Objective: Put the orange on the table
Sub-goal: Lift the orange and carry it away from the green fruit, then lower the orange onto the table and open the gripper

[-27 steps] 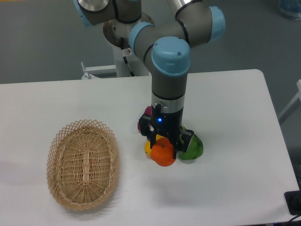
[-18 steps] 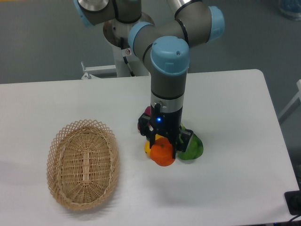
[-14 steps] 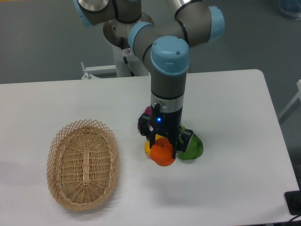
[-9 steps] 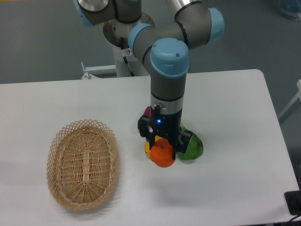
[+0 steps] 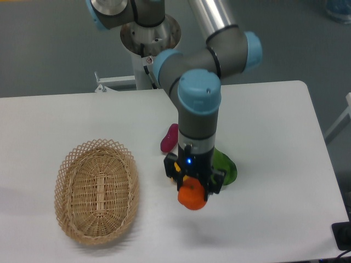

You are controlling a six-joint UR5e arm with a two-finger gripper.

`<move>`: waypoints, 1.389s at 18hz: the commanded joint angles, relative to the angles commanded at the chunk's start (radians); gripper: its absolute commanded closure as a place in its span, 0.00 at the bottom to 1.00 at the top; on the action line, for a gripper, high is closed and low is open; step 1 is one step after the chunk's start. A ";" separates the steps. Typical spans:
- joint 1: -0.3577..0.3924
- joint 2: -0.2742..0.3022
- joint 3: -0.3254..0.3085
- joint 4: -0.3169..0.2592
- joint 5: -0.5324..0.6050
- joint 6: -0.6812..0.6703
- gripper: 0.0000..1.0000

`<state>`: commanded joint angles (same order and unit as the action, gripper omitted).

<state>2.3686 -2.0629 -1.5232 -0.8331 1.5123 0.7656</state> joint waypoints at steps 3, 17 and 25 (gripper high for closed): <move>-0.003 -0.031 -0.012 0.000 -0.004 -0.008 0.36; -0.046 -0.071 -0.060 0.002 0.002 -0.048 0.24; -0.048 -0.071 -0.061 0.002 0.003 -0.048 0.19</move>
<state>2.3209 -2.1338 -1.5846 -0.8314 1.5156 0.7179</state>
